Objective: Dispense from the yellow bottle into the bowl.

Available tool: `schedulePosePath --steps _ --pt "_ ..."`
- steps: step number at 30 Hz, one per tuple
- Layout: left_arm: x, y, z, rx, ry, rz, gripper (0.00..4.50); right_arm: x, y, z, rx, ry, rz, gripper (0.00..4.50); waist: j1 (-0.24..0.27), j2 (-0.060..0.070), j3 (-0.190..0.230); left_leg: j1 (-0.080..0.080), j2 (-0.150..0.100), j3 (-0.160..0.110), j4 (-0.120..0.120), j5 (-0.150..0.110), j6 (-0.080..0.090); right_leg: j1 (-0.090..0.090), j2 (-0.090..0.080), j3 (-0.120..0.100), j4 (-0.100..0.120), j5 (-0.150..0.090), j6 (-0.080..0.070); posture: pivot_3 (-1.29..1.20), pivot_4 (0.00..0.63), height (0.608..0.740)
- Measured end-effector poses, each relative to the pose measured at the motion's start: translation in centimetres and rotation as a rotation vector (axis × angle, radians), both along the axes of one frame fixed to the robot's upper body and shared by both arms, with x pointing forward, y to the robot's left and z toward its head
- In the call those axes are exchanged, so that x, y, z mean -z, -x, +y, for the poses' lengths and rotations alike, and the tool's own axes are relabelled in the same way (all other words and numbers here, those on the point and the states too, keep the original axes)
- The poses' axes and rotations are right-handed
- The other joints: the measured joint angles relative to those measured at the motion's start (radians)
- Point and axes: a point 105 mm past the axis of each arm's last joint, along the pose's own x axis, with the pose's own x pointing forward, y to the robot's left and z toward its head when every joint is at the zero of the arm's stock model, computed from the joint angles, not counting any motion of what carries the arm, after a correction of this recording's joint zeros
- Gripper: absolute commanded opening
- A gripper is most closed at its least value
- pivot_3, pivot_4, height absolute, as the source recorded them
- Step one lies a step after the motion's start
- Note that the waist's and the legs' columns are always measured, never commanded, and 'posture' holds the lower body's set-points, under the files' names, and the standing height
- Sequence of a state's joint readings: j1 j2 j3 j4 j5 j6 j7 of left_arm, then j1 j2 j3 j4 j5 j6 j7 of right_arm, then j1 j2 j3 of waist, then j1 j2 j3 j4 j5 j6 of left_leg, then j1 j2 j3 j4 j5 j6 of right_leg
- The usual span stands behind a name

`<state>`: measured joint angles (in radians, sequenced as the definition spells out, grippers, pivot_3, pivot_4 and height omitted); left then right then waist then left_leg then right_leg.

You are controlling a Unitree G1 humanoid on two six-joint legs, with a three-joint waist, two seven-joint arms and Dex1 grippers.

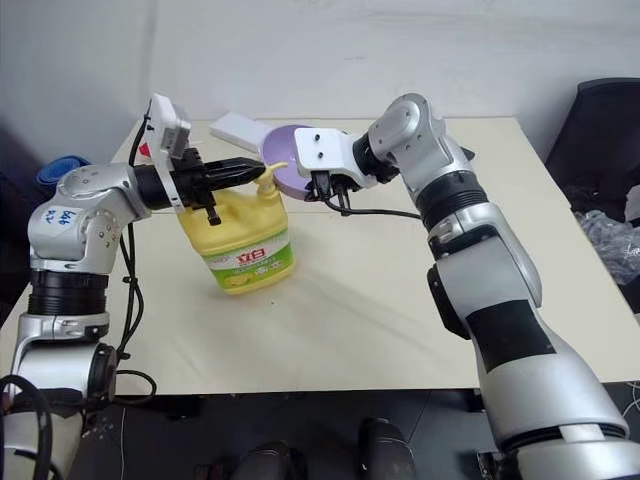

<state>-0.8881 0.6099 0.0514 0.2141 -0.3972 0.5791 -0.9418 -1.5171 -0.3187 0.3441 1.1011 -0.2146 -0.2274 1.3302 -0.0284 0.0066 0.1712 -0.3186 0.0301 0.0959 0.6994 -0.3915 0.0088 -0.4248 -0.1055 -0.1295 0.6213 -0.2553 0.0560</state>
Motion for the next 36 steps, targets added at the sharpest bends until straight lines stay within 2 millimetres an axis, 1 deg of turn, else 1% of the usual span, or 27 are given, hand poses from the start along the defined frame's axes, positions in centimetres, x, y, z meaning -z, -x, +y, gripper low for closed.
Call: schedulePosePath --steps 8,15,23,25,27,29,34,36 --pt "0.5 -0.1 0.0 -0.004 0.011 0.016 0.03 0.0 0.0 0.0 0.001 -0.001 0.000 0.00 0.000 0.007 -0.009 0.000 -0.001 0.000 -0.001 0.000 0.000 0.000 -0.003 -0.001 0.000 0.000 0.000 0.00 0.150 0.740" --pt "0.9 -0.3 0.1 -0.007 0.031 0.034 0.03 0.2 0.0 0.0 0.003 -0.001 0.006 0.00 0.001 0.009 -0.013 0.001 -0.002 -0.001 -0.001 0.000 0.000 0.001 -0.003 -0.001 0.000 0.000 0.000 0.00 0.150 0.740" --pt "1.3 -0.5 0.0 -0.010 0.050 0.051 0.03 0.2 -0.1 -0.1 0.008 -0.003 0.009 0.00 0.002 0.013 -0.016 0.004 -0.002 -0.003 -0.001 0.000 0.000 0.005 -0.004 -0.002 -0.001 0.000 0.000 0.00 0.150 0.740" --pt "1.4 -0.5 -0.1 -0.009 0.053 0.056 0.03 0.3 -0.2 -0.1 0.012 -0.004 0.013 0.00 0.002 0.014 -0.016 0.006 -0.002 -0.004 -0.002 0.000 0.000 0.008 -0.004 -0.003 -0.002 0.000 0.000 0.00 0.150 0.740" --pt "1.6 -0.6 -0.1 -0.010 0.055 0.064 0.03 0.5 -0.2 -0.1 0.015 -0.005 0.022 0.00 0.002 0.014 -0.016 0.014 -0.002 -0.004 -0.006 -0.001 0.000 0.015 -0.005 -0.003 -0.005 0.000 0.001 0.00 0.150 0.740" --pt "1.8 -0.6 0.0 -0.011 0.059 0.071 0.03 0.7 -0.2 0.0 0.019 -0.007 0.029 0.00 0.002 0.014 -0.017 0.019 -0.002 -0.004 -0.009 -0.001 0.000 0.019 -0.005 -0.003 -0.006 -0.001 0.001 0.00 0.150 0.740" --pt "2.1 -0.8 0.0 -0.014 0.066 0.083 0.03 1.2 -0.5 -0.1 0.042 -0.014 0.042 0.00 0.002 0.020 -0.022 0.021 -0.002 -0.004 -0.011 -0.001 0.000 0.020 -0.006 -0.003 -0.008 -0.001 0.002 0.00 0.150 0.740" --pt "2.2 -0.8 0.0 -0.015 0.068 0.086 0.03 1.8 -0.6 -0.3 0.054 -0.017 0.060 0.00 0.002 0.020 -0.025 0.021 -0.002 -0.004 -0.012 -0.001 0.000 0.020 -0.006 -0.003 -0.009 -0.001 0.002 0.00 0.150 0.740"
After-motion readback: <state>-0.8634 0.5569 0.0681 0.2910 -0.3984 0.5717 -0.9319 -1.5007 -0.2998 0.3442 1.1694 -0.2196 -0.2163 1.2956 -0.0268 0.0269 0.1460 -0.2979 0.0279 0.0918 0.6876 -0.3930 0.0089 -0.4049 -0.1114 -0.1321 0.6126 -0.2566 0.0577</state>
